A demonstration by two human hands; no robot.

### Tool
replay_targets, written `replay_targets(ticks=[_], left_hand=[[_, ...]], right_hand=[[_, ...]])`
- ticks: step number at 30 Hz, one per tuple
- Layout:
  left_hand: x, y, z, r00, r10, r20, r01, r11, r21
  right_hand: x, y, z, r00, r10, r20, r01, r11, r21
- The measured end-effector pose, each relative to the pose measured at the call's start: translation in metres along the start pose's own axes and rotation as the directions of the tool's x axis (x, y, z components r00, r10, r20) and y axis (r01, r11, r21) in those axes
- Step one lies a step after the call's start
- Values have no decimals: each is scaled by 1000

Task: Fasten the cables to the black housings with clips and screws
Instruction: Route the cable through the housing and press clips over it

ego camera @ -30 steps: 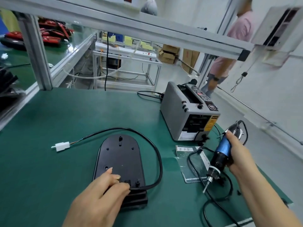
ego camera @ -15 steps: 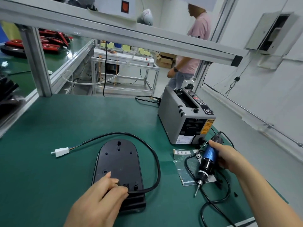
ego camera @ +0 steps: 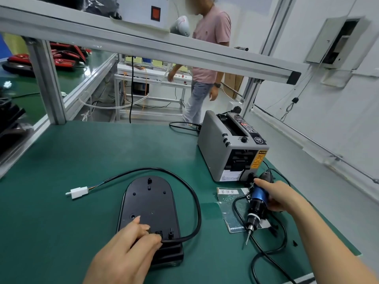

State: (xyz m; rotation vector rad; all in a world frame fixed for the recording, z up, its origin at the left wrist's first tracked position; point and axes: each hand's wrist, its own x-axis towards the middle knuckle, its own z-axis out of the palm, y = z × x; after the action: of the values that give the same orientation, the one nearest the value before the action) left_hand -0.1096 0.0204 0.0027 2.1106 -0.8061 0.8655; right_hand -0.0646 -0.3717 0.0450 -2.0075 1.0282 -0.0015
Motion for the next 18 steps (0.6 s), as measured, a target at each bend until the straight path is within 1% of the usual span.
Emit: replay_targets(ticks=[3, 5, 8, 11, 12, 14, 15, 16, 17, 18], left_hand=[[0, 1, -2, 1000, 1, 11, -1, 1000, -8], [-1, 1, -2, 1000, -14, 11, 15, 1000, -7], [-1, 0, 1, 999, -35, 8, 35, 999, -2], [-1, -1, 3, 999, -12, 29, 12, 1000, 6], [-1, -2, 3, 999, -4, 35, 4, 1000, 8], [-2, -3, 2, 999, 8, 48, -9, 1000, 7], [-2, -4, 2, 999, 14, 53, -15, 1000, 7], [-2, -4, 2, 998, 17, 55, -18, 1000, 9], [-2, -4, 2, 998, 16, 55, -17, 1000, 8], [-3, -3, 2, 999, 12, 53, -12, 1000, 7]], right_hand=[[-3, 1, -4, 996, -42, -74, 32, 991, -130], [-4, 1, -7, 993, -62, -97, 43, 982, -183], [-6, 1, -11, 991, -88, -98, 63, 971, -231], [-11, 1, -12, 989, -108, -105, 72, 950, -303], [-12, 1, -12, 980, -141, -139, 87, 939, -334], [-16, -2, -12, 935, -268, -231, 170, 913, -370], [-19, -5, -11, 901, -343, -266, 242, 906, -348], [-21, -10, -9, 872, -399, -284, 320, 903, -286], [-24, -15, -5, 858, -427, -287, 385, 903, -192], [-26, -21, -1, 860, -429, -276, 425, 902, -78]])
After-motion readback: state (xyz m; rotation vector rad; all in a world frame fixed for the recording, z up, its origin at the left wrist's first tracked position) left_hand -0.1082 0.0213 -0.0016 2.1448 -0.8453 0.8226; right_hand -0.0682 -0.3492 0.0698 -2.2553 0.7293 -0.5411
